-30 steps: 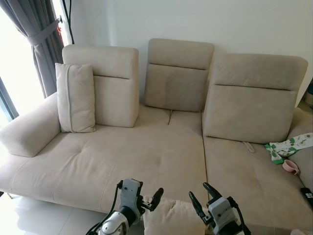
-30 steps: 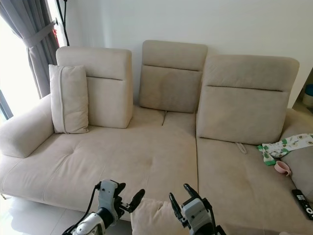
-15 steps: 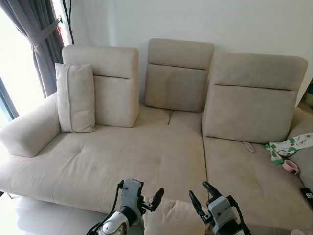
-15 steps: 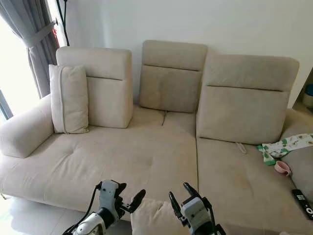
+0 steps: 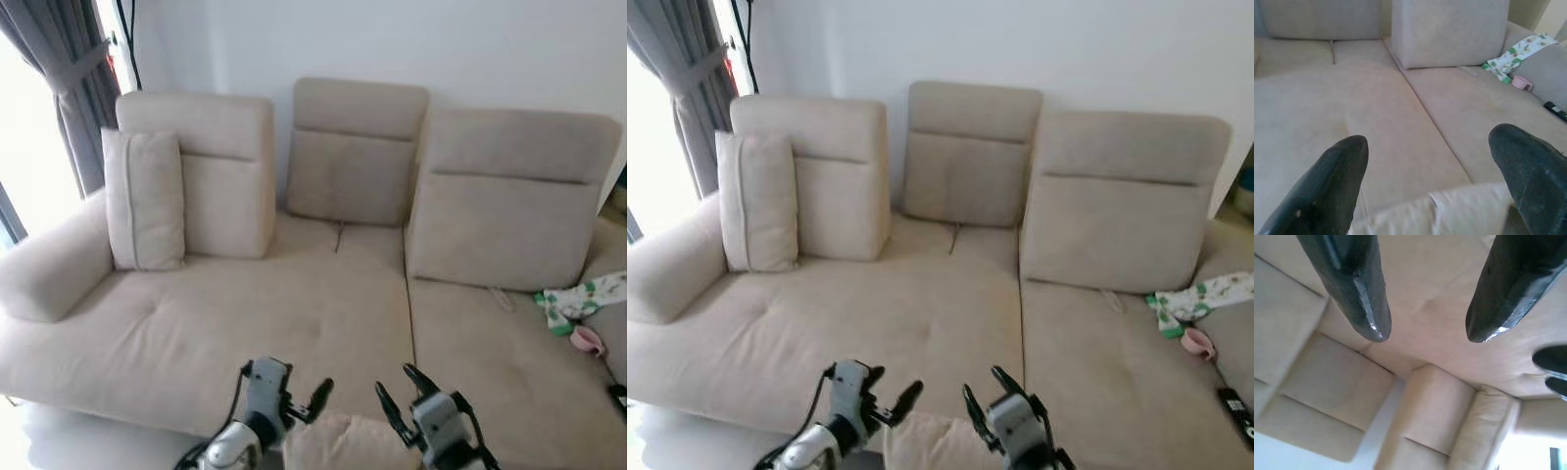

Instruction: Move the pillow to the sofa from floor

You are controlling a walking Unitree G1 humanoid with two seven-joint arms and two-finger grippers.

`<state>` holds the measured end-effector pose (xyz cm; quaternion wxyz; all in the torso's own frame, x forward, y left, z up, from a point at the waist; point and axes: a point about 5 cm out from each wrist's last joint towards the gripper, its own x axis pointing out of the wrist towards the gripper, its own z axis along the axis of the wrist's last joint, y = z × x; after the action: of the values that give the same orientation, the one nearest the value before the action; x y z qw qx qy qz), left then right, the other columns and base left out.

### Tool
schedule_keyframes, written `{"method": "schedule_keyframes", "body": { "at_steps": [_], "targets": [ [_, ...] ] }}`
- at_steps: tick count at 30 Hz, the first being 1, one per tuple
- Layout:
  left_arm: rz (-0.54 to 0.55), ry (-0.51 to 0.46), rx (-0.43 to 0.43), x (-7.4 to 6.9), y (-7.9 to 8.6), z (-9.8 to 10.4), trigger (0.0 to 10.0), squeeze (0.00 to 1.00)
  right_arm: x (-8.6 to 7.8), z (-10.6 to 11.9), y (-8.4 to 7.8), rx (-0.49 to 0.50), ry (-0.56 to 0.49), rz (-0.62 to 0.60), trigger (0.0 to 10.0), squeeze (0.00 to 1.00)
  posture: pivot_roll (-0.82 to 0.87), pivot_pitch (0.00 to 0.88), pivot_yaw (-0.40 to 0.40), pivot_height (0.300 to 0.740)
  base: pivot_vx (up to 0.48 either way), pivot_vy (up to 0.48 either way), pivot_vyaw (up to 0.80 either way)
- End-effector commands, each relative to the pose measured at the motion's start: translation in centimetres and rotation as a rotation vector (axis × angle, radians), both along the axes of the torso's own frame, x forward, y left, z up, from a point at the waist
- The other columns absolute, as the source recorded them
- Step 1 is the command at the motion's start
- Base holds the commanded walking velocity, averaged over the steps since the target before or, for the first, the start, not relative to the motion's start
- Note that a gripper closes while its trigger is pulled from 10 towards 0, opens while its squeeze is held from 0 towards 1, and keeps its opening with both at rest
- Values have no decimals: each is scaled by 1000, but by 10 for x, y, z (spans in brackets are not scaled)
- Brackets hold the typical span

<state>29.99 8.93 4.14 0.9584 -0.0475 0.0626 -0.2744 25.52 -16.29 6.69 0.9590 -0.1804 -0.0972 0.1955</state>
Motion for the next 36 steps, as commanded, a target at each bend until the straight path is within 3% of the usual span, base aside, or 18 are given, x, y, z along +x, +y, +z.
{"method": "schedule_keyframes", "body": {
  "at_steps": [1,18,23,28,30,36],
  "targets": [
    [-21,-6,-3,-1,-7,1,10000,0,-2,-5,-6,-12,24,-20,10000,0,-89,0,40,740,0,0,0],
    [-8,1,3,0,-7,0,10000,0,-1,-6,-6,-26,33,-23,10000,0,-93,0,36,735,0,0,0],
    [-74,-38,77,-4,-7,-1,10000,0,-2,-8,-4,-16,43,-25,10000,0,-95,0,36,721,0,0,0],
    [-256,-100,219,-15,-7,-6,10000,0,-6,-11,0,-2,52,-21,10000,0,-95,0,40,697,0,0,0],
    [-211,-108,276,-9,3,-5,10000,0,-8,-12,2,2,58,-18,10000,0,-94,0,42,682,0,0,0],
    [-134,-129,299,2,13,3,10000,0,-11,-15,3,8,68,-15,10000,0,-94,0,45,654,0,0,0]
  ]
}}
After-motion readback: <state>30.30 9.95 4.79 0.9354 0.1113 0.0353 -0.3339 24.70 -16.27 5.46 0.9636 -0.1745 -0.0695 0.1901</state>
